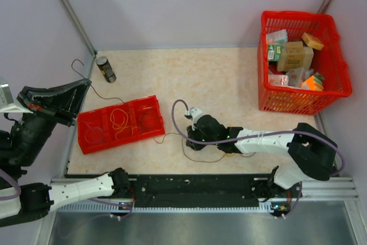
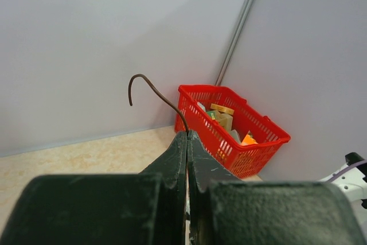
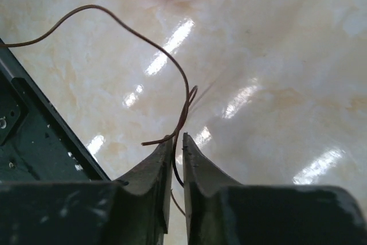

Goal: Untangle the cables

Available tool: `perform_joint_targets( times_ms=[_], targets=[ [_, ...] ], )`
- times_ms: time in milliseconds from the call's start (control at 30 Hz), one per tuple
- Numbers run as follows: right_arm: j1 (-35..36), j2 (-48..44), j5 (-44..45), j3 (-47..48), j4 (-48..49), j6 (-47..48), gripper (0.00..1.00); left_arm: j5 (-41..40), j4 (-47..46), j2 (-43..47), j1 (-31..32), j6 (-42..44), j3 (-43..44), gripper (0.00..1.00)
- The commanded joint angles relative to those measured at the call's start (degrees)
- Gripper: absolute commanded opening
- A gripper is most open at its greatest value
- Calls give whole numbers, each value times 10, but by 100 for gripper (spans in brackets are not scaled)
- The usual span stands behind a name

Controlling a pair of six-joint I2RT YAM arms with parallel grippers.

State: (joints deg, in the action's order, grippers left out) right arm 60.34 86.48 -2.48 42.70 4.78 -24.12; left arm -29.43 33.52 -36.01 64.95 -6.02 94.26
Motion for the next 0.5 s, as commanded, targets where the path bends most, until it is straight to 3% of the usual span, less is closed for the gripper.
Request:
perform_joint_targets(
  times_ms=[0, 33, 467],
  targets=[
    [4, -82, 89, -30, -12, -48, 5, -16, -13, 12, 2, 21, 18, 0],
    [5, -99, 110, -39, -26, -64, 0, -24, -17, 12, 2, 31, 22, 0],
    [-24, -326, 232, -142, -189, -156, 0, -114, -64, 23, 2, 101, -28, 0]
  ],
)
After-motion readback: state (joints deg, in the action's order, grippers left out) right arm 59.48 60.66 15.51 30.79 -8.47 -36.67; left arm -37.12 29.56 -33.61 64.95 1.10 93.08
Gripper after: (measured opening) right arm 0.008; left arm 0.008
